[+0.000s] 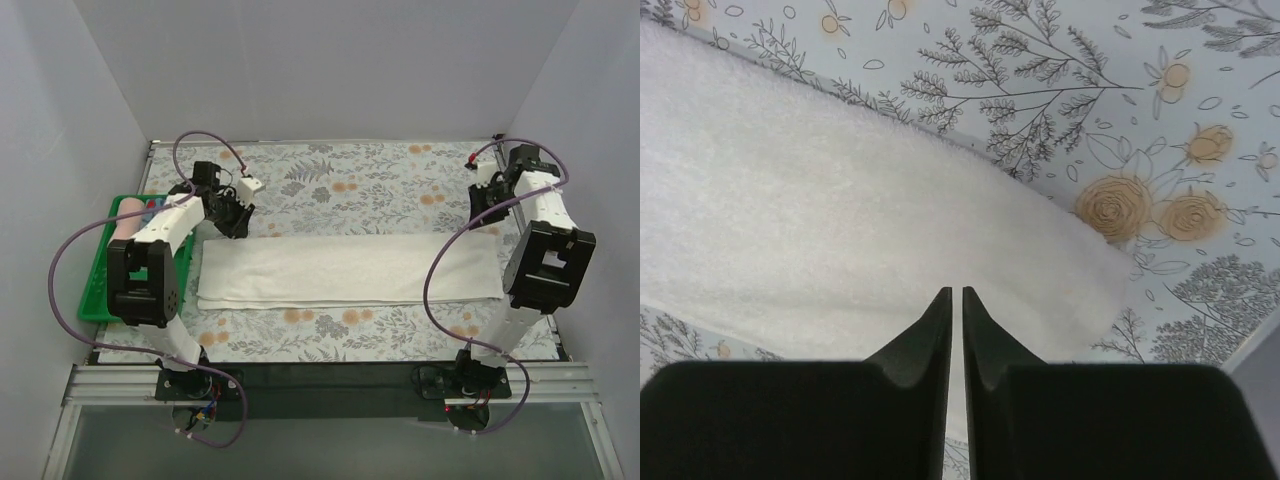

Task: Roll the towels
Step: Fold the towel

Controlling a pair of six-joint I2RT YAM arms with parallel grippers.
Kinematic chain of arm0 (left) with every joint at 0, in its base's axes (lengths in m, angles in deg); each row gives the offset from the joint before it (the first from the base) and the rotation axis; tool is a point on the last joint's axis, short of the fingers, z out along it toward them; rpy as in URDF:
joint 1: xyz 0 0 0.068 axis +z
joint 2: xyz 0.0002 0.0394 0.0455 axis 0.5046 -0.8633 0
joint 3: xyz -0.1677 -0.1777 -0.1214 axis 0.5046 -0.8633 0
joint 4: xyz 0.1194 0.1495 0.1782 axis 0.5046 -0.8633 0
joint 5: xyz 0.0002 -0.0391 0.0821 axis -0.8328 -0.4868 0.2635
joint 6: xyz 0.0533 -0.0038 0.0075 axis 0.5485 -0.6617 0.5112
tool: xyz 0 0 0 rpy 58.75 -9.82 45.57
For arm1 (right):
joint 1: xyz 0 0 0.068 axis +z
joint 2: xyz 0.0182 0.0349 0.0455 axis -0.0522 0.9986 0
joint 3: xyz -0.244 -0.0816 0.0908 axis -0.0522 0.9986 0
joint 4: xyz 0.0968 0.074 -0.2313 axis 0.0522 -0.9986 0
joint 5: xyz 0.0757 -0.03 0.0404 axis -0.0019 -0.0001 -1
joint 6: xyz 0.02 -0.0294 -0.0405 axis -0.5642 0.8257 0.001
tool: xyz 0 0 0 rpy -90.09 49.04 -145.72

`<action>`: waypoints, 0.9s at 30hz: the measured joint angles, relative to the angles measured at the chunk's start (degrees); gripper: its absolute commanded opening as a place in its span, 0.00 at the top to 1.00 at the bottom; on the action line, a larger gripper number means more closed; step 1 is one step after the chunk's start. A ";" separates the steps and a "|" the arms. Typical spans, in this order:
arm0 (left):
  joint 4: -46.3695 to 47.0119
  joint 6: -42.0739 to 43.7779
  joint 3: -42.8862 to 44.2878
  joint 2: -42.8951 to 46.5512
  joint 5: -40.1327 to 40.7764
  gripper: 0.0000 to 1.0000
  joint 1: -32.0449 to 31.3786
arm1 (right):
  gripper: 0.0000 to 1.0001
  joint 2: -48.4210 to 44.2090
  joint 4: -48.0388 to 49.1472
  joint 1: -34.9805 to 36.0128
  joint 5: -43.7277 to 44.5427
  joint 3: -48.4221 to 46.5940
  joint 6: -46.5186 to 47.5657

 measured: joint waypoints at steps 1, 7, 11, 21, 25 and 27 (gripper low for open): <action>0.24 -0.37 -0.55 -0.42 0.96 0.84 0.00 | 0.88 0.63 0.13 0.48 0.07 0.50 0.04; 1.03 -1.46 -7.76 -0.76 7.56 0.89 0.57 | 0.85 5.88 2.19 -0.11 3.58 6.71 0.42; 1.44 -1.42 -9.88 -2.49 9.38 0.85 1.29 | 0.78 9.20 3.10 -1.05 5.99 8.13 0.11; -0.57 -2.19 9.18 -17.49 2.82 0.75 0.46 | 0.70 14.23 1.33 -3.91 8.55 0.22 -1.75; -2.27 0.59 18.27 -22.82 -0.28 0.65 -0.44 | 0.67 15.69 1.46 -4.50 8.41 -4.35 -0.35; -4.52 3.80 19.39 -22.14 -1.09 0.61 -0.24 | 0.68 14.29 1.40 -4.22 7.54 -4.85 0.94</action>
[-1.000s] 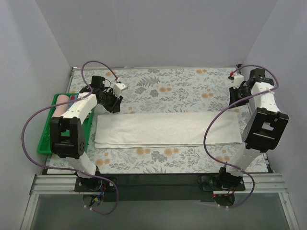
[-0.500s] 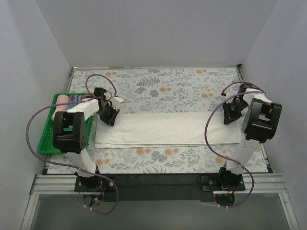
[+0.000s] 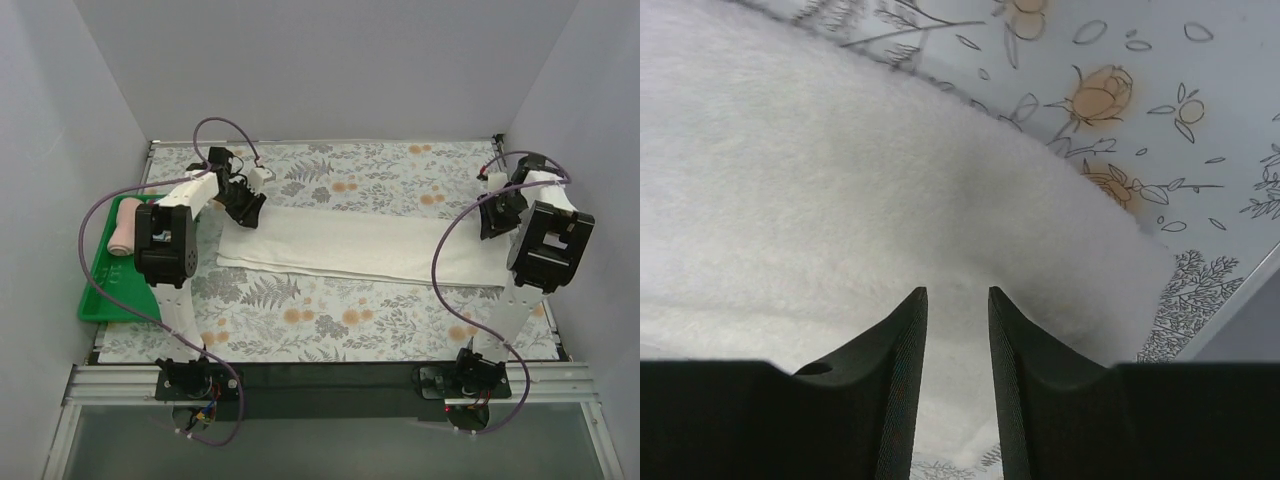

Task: Roll the towels
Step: Fold the towel

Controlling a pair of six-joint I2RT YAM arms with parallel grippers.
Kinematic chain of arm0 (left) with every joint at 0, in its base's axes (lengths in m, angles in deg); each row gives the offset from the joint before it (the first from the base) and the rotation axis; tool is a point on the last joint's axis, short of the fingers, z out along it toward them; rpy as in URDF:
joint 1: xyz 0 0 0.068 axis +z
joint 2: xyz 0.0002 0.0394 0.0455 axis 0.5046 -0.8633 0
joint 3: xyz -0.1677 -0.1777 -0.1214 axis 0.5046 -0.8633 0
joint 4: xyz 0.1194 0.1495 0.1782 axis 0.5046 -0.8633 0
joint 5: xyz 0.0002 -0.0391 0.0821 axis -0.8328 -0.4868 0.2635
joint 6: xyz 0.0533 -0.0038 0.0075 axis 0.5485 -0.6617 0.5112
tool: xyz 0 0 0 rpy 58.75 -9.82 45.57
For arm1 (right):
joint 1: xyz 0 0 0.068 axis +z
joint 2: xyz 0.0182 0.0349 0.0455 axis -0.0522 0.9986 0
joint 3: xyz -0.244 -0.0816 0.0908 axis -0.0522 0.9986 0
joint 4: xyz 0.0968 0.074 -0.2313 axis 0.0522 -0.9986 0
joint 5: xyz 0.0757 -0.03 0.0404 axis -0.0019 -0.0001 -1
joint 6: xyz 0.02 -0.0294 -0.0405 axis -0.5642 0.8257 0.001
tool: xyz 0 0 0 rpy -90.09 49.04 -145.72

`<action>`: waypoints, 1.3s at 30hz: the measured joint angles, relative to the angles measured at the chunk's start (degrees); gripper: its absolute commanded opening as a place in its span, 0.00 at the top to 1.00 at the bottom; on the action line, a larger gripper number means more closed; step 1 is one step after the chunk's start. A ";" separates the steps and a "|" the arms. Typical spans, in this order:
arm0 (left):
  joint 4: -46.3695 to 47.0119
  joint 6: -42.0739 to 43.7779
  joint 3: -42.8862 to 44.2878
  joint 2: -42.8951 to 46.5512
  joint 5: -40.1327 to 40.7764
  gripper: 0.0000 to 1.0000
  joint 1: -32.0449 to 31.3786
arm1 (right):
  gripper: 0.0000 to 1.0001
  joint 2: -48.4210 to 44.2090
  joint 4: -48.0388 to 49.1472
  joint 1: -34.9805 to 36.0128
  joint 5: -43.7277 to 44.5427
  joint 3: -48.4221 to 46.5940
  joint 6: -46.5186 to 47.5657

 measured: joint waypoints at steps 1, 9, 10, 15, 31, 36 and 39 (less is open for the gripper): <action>-1.36 1.79 0.07 0.96 -0.50 0.59 0.22 | 0.69 -1.33 -0.28 0.33 -0.66 0.02 0.74; -14.29 20.31 -0.90 15.30 -5.35 0.58 4.42 | 0.77 -23.04 -0.74 23.58 -7.96 4.39 1.44; -15.32 22.56 -1.75 17.07 -6.08 0.57 5.88 | 0.77 -24.41 -0.13 28.30 -8.70 4.87 0.90; -19.89 30.60 -5.09 18.91 -8.79 0.57 14.01 | 0.77 -23.76 3.85 45.68 -7.87 8.09 -2.67; -22.93 34.80 -10.16 15.65 -13.46 0.45 17.40 | 0.78 -8.83 15.61 67.14 4.50 12.24 -7.06; -22.34 35.08 -12.09 15.65 -13.79 0.45 17.40 | 0.78 -7.21 18.10 67.71 8.15 12.39 -7.19; -21.55 35.26 -13.25 15.65 -13.97 0.45 17.40 | 0.79 -7.21 19.15 67.71 9.46 12.39 -7.15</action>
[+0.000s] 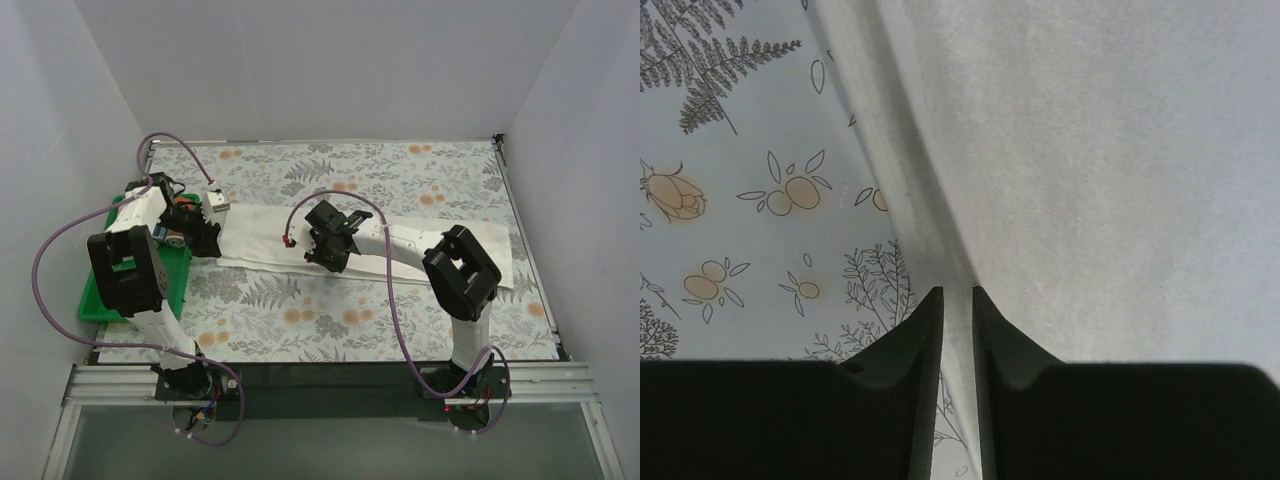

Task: Roll the towels
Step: Fold the towel

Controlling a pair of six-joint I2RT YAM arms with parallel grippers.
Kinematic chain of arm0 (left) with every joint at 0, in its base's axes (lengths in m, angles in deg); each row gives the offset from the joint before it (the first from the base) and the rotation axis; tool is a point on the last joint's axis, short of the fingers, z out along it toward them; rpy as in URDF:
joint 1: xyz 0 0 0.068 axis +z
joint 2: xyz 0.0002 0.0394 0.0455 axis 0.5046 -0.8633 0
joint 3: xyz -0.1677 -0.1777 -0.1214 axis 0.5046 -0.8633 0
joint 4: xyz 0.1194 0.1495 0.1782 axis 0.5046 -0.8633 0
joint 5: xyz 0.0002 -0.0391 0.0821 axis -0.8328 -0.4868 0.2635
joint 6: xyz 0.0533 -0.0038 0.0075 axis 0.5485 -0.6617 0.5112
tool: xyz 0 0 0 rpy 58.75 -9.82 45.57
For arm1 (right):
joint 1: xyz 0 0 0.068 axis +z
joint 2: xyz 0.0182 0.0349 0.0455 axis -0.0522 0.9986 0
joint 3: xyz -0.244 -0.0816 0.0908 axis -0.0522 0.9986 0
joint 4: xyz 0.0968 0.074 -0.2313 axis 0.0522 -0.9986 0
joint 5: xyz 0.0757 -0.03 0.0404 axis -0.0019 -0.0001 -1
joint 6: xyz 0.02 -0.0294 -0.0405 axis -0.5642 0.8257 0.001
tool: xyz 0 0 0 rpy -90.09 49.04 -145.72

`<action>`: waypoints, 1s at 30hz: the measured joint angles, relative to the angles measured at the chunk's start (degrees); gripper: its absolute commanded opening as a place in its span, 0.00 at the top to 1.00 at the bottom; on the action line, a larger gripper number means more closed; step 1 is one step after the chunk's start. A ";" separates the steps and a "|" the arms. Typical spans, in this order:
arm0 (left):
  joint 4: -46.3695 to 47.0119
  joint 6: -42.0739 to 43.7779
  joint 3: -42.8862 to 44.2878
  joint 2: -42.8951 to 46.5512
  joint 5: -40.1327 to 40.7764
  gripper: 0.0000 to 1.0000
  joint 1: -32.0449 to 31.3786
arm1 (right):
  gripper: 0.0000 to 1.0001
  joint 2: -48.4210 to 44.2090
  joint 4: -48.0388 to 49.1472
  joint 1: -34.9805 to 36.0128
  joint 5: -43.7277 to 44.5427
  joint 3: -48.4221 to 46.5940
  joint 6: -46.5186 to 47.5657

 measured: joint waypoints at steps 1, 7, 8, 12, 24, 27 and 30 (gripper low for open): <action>0.26 0.04 -0.33 0.00 0.02 0.45 0.00 | 0.79 0.04 0.22 0.02 0.52 0.00 0.02; 1.22 0.04 -1.05 0.00 0.02 0.45 0.00 | 0.83 0.04 0.61 0.09 1.95 0.00 0.22; 1.44 0.04 -1.05 0.00 0.02 0.45 0.00 | 0.86 0.04 0.63 0.13 2.03 0.02 0.33; 1.90 0.26 -1.27 0.00 -0.02 0.45 0.00 | 0.75 0.39 0.87 0.17 2.03 0.02 0.26; 2.08 0.90 -2.73 0.00 -0.42 0.45 0.00 | 0.70 0.35 1.57 0.35 3.34 0.72 0.61; 2.08 0.92 -2.73 0.00 -0.44 0.45 0.00 | 0.70 0.04 1.60 0.76 3.58 0.72 0.63; 2.05 0.94 -2.73 0.00 -0.44 0.45 0.00 | 0.71 -0.24 1.66 1.16 4.02 0.72 0.85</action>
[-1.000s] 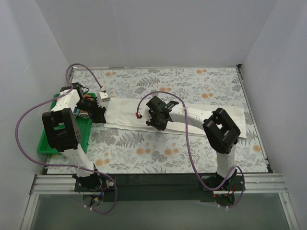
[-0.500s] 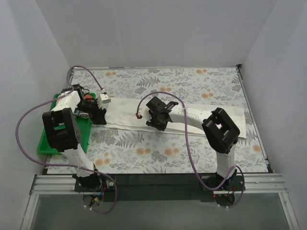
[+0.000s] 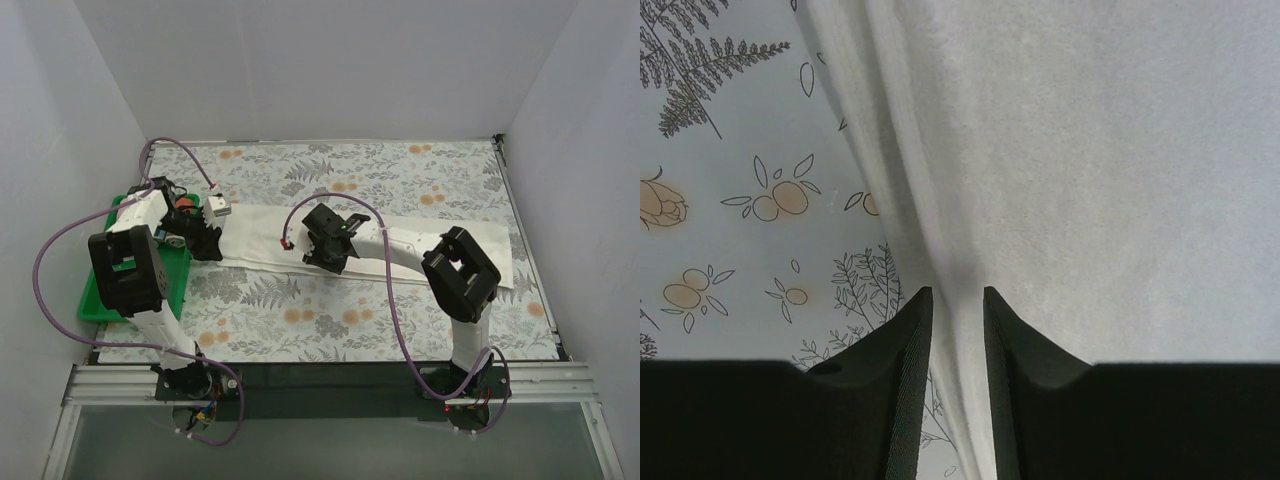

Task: Roll the towels
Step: Fold the towel

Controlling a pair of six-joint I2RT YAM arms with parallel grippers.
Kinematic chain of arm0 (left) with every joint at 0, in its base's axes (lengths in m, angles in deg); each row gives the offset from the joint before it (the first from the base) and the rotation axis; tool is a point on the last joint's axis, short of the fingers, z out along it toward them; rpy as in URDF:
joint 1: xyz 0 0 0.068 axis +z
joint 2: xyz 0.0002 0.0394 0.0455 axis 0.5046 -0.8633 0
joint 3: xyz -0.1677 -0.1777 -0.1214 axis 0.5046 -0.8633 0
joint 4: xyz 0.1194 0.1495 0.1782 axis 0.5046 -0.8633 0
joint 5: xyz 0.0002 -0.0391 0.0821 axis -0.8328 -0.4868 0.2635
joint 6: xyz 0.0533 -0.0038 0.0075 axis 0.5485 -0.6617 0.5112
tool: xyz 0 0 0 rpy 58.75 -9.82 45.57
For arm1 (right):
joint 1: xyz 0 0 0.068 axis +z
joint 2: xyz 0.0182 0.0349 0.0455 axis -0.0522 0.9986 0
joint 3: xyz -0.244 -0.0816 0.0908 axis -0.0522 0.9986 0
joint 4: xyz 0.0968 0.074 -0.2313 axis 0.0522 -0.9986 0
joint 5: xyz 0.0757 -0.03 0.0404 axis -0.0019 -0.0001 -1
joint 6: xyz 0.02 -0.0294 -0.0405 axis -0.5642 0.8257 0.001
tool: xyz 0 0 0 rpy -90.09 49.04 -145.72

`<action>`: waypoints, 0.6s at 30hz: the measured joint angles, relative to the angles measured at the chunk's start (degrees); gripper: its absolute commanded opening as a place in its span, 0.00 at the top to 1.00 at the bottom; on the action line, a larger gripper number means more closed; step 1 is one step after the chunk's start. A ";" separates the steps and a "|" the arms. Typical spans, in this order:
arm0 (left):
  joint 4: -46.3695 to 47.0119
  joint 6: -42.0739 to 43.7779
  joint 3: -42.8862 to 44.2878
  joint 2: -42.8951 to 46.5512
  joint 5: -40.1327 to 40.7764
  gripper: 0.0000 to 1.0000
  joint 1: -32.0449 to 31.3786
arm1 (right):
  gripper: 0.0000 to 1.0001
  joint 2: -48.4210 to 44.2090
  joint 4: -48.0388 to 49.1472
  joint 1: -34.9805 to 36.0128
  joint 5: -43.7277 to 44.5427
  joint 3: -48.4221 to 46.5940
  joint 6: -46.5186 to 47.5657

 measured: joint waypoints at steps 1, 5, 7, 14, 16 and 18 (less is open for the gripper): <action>0.00 0.00 0.00 -0.02 0.00 0.45 0.00 | 0.72 0.00 0.00 0.09 0.17 0.00 0.24; -0.02 0.20 0.00 -0.02 0.00 0.45 0.00 | 0.78 0.02 0.02 0.15 0.50 0.02 0.85; -0.20 0.59 -0.02 -0.02 0.00 0.47 0.00 | 0.81 0.17 0.07 0.15 0.61 0.04 0.92; 0.11 2.89 -1.53 -0.02 0.17 0.47 0.00 | 0.97 1.07 0.52 0.15 1.01 0.90 0.98; 0.76 3.74 -1.88 -0.02 0.31 0.49 0.00 | 0.99 1.07 0.63 0.13 1.09 0.87 0.98; 1.66 5.40 -2.16 -0.02 0.39 0.50 0.00 | 0.99 1.07 0.70 0.13 1.22 0.87 0.96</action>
